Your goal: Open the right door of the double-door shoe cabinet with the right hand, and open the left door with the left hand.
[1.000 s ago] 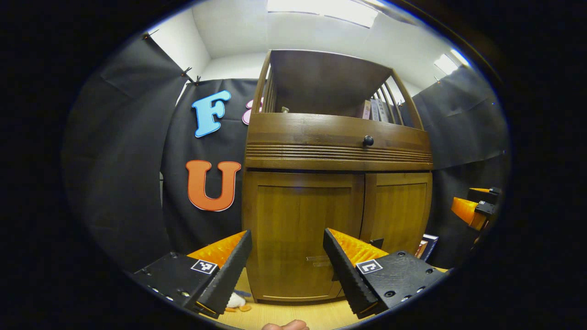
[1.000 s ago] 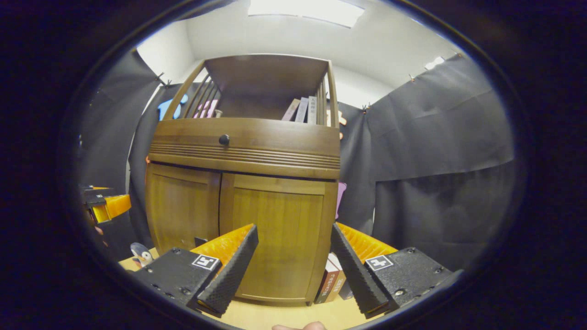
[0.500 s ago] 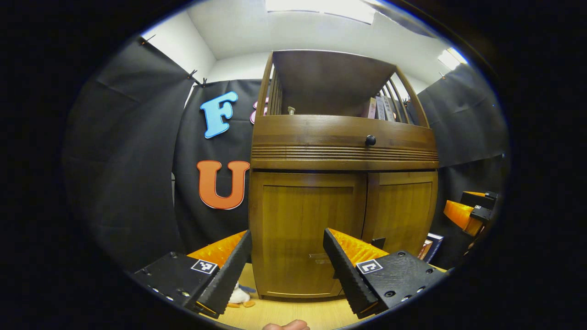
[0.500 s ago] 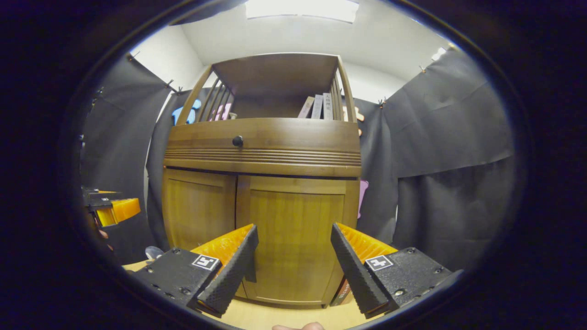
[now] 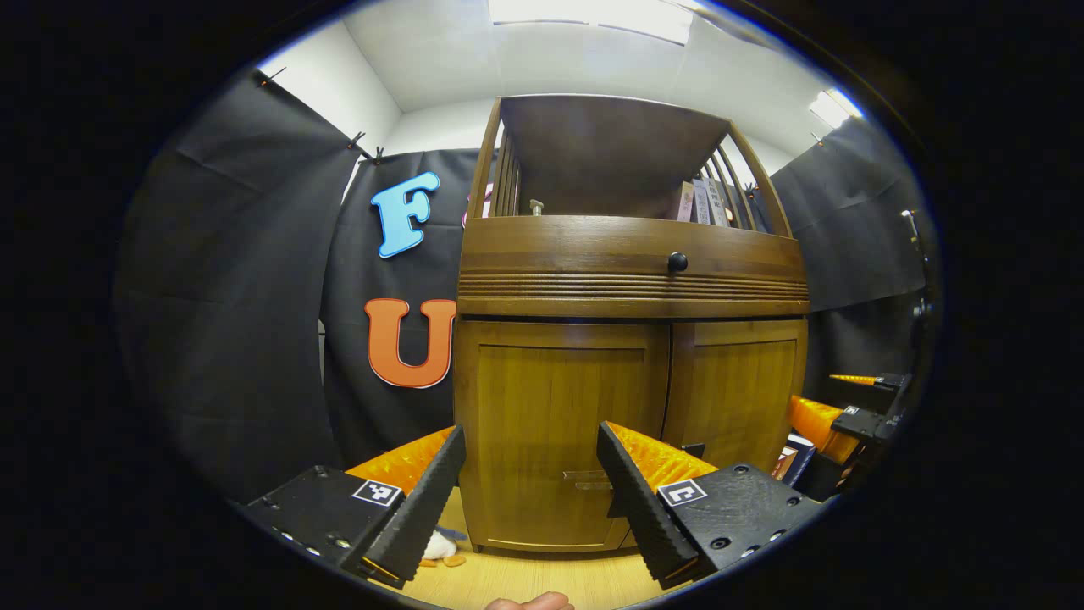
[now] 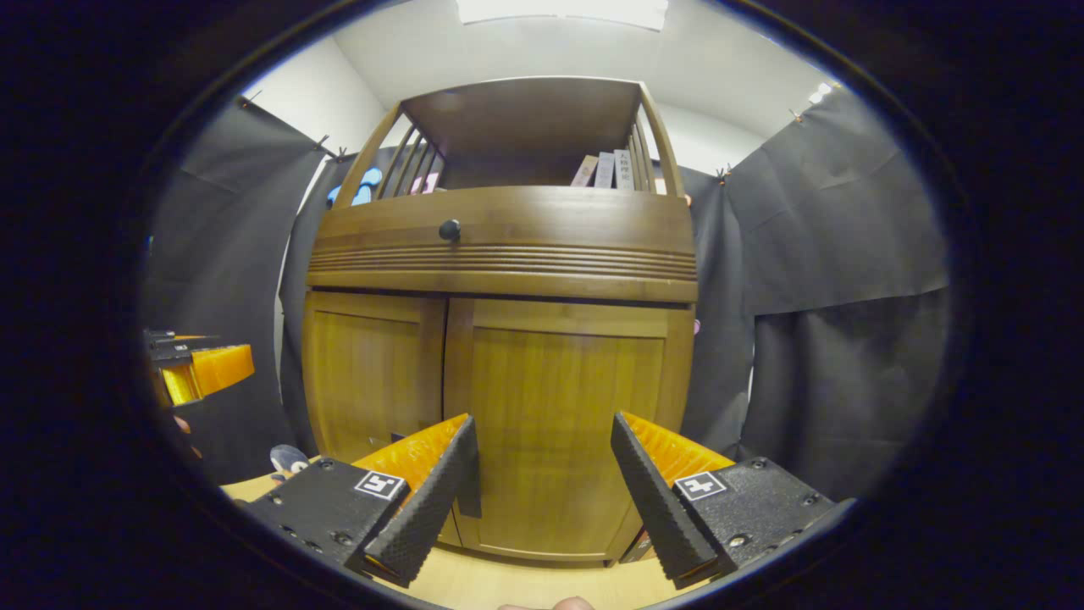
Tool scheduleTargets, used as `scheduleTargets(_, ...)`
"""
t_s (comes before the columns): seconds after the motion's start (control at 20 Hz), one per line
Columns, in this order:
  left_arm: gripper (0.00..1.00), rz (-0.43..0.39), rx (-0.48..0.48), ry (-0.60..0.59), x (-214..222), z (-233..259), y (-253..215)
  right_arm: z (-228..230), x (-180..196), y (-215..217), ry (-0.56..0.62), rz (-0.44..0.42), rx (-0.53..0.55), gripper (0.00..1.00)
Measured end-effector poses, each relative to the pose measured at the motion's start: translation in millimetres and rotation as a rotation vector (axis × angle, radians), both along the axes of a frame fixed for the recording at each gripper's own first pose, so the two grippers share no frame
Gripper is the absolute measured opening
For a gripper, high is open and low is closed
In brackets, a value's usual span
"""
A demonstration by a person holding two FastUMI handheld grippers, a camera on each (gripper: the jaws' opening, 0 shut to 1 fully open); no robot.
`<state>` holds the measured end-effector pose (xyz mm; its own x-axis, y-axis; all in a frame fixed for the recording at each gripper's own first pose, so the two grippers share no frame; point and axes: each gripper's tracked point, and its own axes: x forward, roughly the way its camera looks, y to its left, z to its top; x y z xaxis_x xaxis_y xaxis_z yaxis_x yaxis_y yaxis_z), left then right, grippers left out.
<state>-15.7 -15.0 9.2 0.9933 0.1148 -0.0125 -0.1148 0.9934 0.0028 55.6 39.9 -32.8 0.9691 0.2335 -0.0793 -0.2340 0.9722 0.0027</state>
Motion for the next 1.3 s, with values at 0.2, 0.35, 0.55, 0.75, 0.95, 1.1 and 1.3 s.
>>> scheduleTargets(0.2,0.94,-0.007,0.006,-0.011,-0.8,2.4,0.3,-22.1,6.9,24.9,0.058,0.051,0.001,1.0)
scheduleTargets(0.35,0.94,-0.002,0.006,-0.008,-1.1,1.5,0.9,-40.6,13.8,42.3,0.099,0.076,-0.012,1.0)
scheduleTargets(0.55,0.94,0.025,0.011,-0.017,-8.8,3.5,13.6,-80.1,27.2,63.9,0.209,0.089,-0.03,0.94)
scheduleTargets(0.75,0.94,0.055,0.018,-0.016,-17.9,3.9,26.1,-114.6,39.6,78.6,0.318,0.09,0.011,0.86)
scheduleTargets(0.95,0.94,0.096,0.036,-0.007,-27.5,1.7,44.6,-132.8,50.9,84.2,0.362,0.073,0.031,0.78)
scheduleTargets(1.1,1.0,0.115,0.029,0.006,-33.2,-2.0,55.9,-140.7,61.5,87.3,0.365,0.054,0.01,0.72)
scheduleTargets(1.3,0.94,0.122,0.024,0.012,-37.4,-4.4,63.2,-157.1,72.0,93.3,0.385,0.038,-0.021,0.6)
